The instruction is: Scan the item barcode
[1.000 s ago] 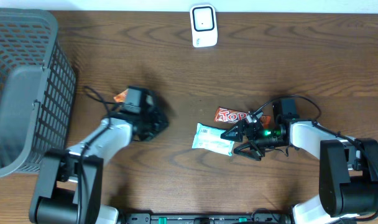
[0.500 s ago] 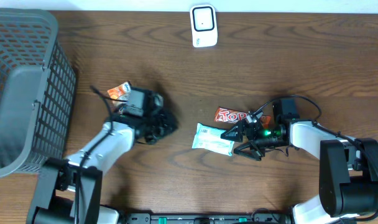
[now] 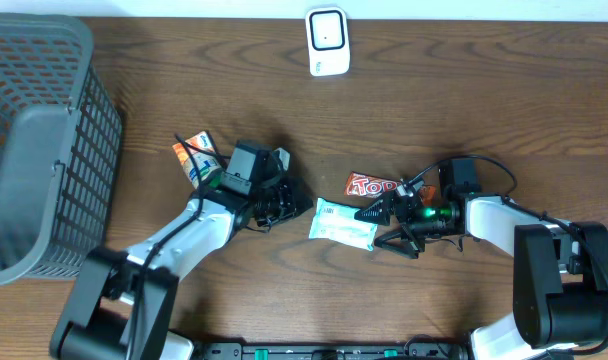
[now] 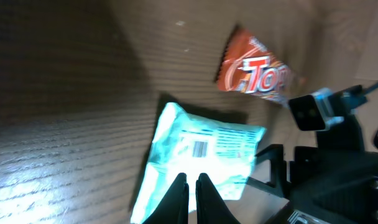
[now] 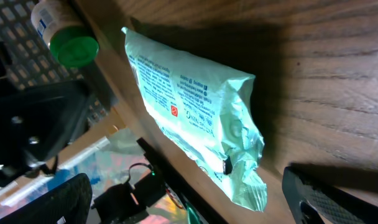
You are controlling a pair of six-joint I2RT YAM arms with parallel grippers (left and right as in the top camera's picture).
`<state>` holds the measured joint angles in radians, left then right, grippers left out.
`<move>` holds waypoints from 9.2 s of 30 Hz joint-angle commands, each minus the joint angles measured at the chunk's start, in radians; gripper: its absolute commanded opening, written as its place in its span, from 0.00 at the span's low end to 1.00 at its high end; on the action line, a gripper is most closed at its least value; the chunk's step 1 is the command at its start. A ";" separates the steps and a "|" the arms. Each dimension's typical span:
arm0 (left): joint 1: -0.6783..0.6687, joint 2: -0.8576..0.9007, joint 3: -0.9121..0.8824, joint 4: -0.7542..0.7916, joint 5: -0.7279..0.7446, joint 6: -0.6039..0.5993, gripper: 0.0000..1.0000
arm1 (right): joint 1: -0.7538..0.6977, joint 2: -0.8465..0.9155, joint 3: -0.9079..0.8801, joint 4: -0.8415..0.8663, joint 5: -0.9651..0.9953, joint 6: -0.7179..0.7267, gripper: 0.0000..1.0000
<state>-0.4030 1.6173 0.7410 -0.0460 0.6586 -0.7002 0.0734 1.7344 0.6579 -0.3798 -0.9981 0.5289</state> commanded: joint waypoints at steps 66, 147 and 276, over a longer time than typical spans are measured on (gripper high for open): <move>-0.045 0.177 -0.012 0.101 0.212 -0.014 0.08 | 0.063 0.084 -0.076 0.051 0.912 0.234 0.99; 0.136 0.323 -0.018 0.230 0.332 0.056 0.08 | 0.255 0.246 -0.153 0.019 0.686 0.161 0.46; 0.081 -0.840 -0.017 -0.336 -0.705 0.262 1.00 | 0.444 0.704 1.096 0.587 1.779 -1.830 0.01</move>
<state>-0.3244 0.7742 0.7250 -0.3786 -0.0296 -0.4473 0.5056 2.4149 1.7412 0.2543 0.7860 -1.2690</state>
